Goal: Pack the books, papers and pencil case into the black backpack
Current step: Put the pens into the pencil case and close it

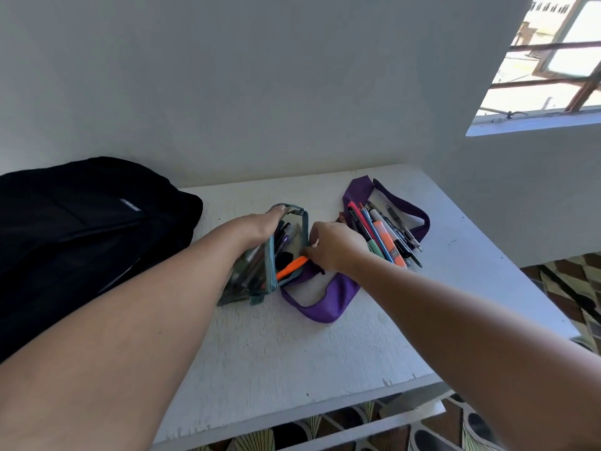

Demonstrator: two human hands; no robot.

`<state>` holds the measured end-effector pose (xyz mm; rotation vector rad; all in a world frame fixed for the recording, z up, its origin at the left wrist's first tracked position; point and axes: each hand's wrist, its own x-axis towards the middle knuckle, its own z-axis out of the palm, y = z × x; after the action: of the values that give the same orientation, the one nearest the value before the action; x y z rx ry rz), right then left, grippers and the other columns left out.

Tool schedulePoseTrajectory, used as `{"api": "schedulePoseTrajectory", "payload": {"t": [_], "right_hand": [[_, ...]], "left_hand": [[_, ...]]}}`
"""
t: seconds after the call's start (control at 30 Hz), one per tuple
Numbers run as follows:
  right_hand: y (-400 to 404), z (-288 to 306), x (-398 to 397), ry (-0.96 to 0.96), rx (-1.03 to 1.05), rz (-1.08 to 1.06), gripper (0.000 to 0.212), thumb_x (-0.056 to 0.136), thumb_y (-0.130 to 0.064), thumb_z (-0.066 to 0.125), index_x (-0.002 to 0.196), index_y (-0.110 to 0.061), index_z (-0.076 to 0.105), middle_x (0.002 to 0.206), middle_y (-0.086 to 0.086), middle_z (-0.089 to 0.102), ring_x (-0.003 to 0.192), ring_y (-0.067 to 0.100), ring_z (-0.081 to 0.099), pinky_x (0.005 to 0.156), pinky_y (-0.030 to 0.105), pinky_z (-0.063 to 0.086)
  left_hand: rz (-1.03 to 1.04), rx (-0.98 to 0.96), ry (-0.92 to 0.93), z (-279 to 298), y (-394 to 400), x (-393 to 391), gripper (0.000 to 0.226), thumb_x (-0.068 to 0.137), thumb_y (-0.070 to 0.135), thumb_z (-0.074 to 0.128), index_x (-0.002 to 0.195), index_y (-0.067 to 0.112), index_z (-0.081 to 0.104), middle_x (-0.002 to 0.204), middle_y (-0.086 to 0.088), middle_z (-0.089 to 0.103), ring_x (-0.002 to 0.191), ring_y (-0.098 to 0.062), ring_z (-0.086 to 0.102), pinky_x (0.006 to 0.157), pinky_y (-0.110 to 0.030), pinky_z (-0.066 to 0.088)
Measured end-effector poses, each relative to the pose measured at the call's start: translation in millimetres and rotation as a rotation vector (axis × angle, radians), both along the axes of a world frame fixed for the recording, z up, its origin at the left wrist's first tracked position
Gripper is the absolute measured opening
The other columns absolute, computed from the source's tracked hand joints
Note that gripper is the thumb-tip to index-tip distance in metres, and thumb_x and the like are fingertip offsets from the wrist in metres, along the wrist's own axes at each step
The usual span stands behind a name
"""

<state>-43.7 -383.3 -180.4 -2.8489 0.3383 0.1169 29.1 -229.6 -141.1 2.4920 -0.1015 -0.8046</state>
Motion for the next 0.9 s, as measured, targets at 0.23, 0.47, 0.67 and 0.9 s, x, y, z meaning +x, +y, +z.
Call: {"api": "schedulePoseTrajectory", "payload": {"t": [0.23, 0.47, 0.67, 0.9], "right_hand": [[8.9, 1.0, 8.7, 0.032, 0.03, -0.08, 0.017, 0.092, -0.03, 0.066, 0.086, -0.014, 0.064, 0.087, 0.004, 0.066, 0.077, 0.027, 0.065, 0.07, 0.037, 0.059], [4.0, 4.2, 3.8, 0.078, 0.071, -0.028, 0.045, 0.095, -0.025, 0.067, 0.131, -0.009, 0.048, 0.118, 0.017, 0.06, 0.097, 0.035, 0.063, 0.081, 0.043, 0.059], [5.2, 10.5, -7.4, -0.033, 0.103, -0.133, 0.029, 0.094, -0.033, 0.062, 0.11, -0.009, 0.058, 0.1, 0.008, 0.062, 0.083, 0.025, 0.063, 0.065, 0.035, 0.054], [-17.6, 17.8, -18.6, -0.029, -0.052, -0.214, 0.032, 0.1, -0.031, 0.053, 0.124, -0.009, 0.054, 0.117, 0.013, 0.058, 0.099, 0.035, 0.061, 0.07, 0.037, 0.046]], "left_hand": [[-0.001, 0.023, -0.007, -5.8, 3.4, 1.4, 0.094, 0.096, 0.078, 0.017, 0.163, 0.013, 0.018, 0.17, -0.015, 0.011, 0.155, -0.034, 0.016, 0.125, -0.048, 0.016], [-0.013, 0.036, -0.023, -4.3, 0.9, -0.2, 0.092, 0.097, 0.077, 0.017, 0.163, 0.013, 0.017, 0.17, -0.015, 0.011, 0.155, -0.035, 0.017, 0.124, -0.048, 0.017], [-0.011, 0.038, -0.02, -5.4, 0.2, -0.7, 0.096, 0.096, 0.079, 0.019, 0.163, 0.011, 0.017, 0.17, -0.016, 0.011, 0.154, -0.036, 0.019, 0.123, -0.048, 0.02], [-0.024, 0.038, -0.019, -10.5, 0.6, 2.5, 0.096, 0.094, 0.08, 0.021, 0.163, 0.013, 0.017, 0.17, -0.014, 0.011, 0.155, -0.035, 0.018, 0.123, -0.047, 0.02]]}}
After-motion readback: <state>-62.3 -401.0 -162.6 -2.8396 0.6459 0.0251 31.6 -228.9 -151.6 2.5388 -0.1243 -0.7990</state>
